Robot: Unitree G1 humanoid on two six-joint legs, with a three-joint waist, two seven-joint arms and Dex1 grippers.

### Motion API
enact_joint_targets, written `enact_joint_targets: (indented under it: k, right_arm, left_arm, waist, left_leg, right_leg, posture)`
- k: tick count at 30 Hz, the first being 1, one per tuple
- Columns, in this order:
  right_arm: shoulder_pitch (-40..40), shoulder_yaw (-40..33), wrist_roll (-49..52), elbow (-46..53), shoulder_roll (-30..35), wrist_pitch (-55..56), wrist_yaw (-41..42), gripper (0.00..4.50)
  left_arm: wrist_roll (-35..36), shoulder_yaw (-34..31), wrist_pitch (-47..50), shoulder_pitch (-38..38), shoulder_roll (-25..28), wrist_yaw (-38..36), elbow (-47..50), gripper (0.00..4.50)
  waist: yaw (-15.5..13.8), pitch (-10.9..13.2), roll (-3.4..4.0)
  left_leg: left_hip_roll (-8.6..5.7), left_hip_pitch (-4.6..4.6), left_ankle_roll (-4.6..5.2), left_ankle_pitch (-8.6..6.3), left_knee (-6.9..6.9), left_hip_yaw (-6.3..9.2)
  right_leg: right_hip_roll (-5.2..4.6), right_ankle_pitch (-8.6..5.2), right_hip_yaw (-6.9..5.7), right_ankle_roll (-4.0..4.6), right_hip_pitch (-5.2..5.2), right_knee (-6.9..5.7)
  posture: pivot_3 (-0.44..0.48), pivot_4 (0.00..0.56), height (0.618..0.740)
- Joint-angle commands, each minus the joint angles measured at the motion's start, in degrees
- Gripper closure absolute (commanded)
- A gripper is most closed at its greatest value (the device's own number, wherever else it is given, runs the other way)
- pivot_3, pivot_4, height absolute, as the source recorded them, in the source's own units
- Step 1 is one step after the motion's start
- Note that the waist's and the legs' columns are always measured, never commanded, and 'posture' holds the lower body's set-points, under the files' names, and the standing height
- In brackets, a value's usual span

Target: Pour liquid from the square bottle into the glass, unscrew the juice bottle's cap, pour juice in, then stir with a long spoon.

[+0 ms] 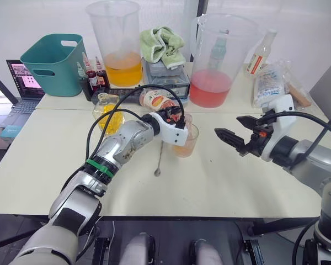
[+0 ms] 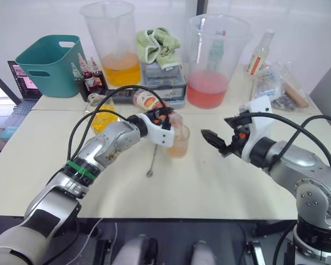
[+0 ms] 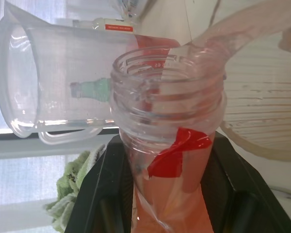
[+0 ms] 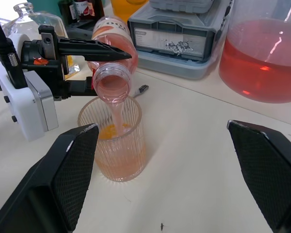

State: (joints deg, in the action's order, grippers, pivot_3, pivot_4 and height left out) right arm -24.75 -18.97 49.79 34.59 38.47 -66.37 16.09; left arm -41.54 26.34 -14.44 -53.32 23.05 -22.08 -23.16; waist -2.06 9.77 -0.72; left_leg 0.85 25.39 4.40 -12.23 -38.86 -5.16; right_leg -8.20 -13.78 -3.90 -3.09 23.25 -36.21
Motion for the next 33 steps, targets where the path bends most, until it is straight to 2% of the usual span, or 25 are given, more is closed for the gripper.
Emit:
enact_joint_targets:
  k: [1,5,11,14,17,20,23,27,30,33]
  right_arm:
    - [-1.46,-0.40,0.39,0.16,-0.08,2.03,0.19,0.01]
    - [-1.96,0.35,0.22,-0.60,-0.15,2.51,0.49,0.01]
    - [-3.11,2.16,-0.47,-2.97,0.27,4.19,2.23,0.01]
    - [-4.02,3.08,-0.95,-4.75,0.89,5.44,4.13,0.01]
    - [-5.82,3.99,-1.91,-8.14,2.84,7.61,8.74,0.01]
    - [-6.71,4.61,-2.72,-10.75,4.56,9.58,12.68,0.01]
    - [-8.32,6.12,-3.95,-14.97,7.65,12.81,20.40,0.01]
    - [-10.96,8.92,-6.05,-21.02,10.86,17.27,30.18,0.01]
    - [-13.28,11.27,-6.41,-24.33,11.38,20.35,38.24,0.01]
    - [-13.96,12.80,-7.05,-26.34,11.38,22.74,44.01,0.01]
  left_arm:
    - [2.50,-2.97,0.92,-2.50,0.02,-0.49,3.66,2.99]
    - [3.87,-3.86,1.60,-2.59,0.29,-1.08,4.17,2.99]
    - [16.22,-10.96,8.79,-1.90,-2.58,-6.07,7.78,2.99]
    - [20.22,-13.36,11.93,-0.90,-3.11,-7.57,11.02,2.99]
    - [29.35,-19.68,22.29,0.39,-5.91,-9.12,17.03,2.99]
    - [33.77,-22.75,30.10,1.00,-6.84,-9.71,21.55,2.99]
    - [39.62,-26.73,39.34,1.95,-6.82,-10.18,28.62,2.99]
    - [47.02,-30.64,54.39,4.51,-5.38,-11.13,39.31,2.99]
    - [50.91,-34.92,65.61,10.60,-2.41,-10.35,49.04,2.99]
    - [53.97,-39.70,72.75,15.89,-0.18,-8.89,56.15,2.99]
  waist:
    - [0.03,0.00,0.00]
    - [-0.02,0.00,0.00]
    - [-0.01,0.00,0.00]
    - [0.07,0.00,0.00]
    - [0.20,0.00,0.00]
    - [0.27,0.00,0.00]
    - [0.76,0.00,0.00]
    - [1.24,0.00,0.00]
    - [1.69,0.00,0.00]
    - [1.92,0.00,0.00]
  left_leg:
    - [0.00,0.00,0.00,0.00,0.00,0.00]
    - [-0.01,0.00,0.00,0.00,-0.01,-0.01]
    - [0.00,0.01,0.00,0.00,-0.03,0.00]
    - [0.00,0.01,0.00,0.01,-0.04,0.01]
    - [-0.01,0.01,-0.02,0.02,-0.04,0.01]
    - [0.00,0.01,-0.03,0.02,-0.05,0.04]
    - [-0.01,0.00,-0.05,0.04,-0.04,0.04]
    - [-0.01,0.00,-0.16,0.10,-0.03,0.08]
    - [0.01,-0.06,-0.24,0.15,-0.02,0.08]
    - [0.06,-0.11,-0.39,0.24,0.01,0.11]
  right_leg:
    - [0.00,0.00,0.00,0.00,0.00,0.00]
    - [0.00,0.00,0.00,0.00,0.00,0.00]
    - [0.00,0.00,0.00,0.00,0.00,-0.01]
    - [0.00,0.00,0.00,0.00,-0.01,-0.01]
    - [0.00,0.00,0.00,-0.01,-0.01,-0.02]
    - [0.00,0.01,0.00,-0.01,-0.01,-0.02]
    - [0.01,0.01,0.00,-0.01,-0.02,-0.01]
    - [0.01,0.01,-0.01,-0.01,-0.03,-0.02]
    - [0.03,0.01,0.02,-0.01,-0.06,-0.01]
    - [0.11,0.00,0.08,-0.01,-0.08,0.00]
  posture:
    - [0.000,0.150,0.736]
    - [0.000,0.150,0.736]
    - [0.000,0.150,0.736]
    - [0.000,0.150,0.736]
    - [0.000,0.150,0.736]
    - [0.000,0.150,0.736]
    - [0.000,0.150,0.736]
    - [0.000,0.150,0.736]
    - [0.000,0.150,0.736]
    - [0.000,0.150,0.736]
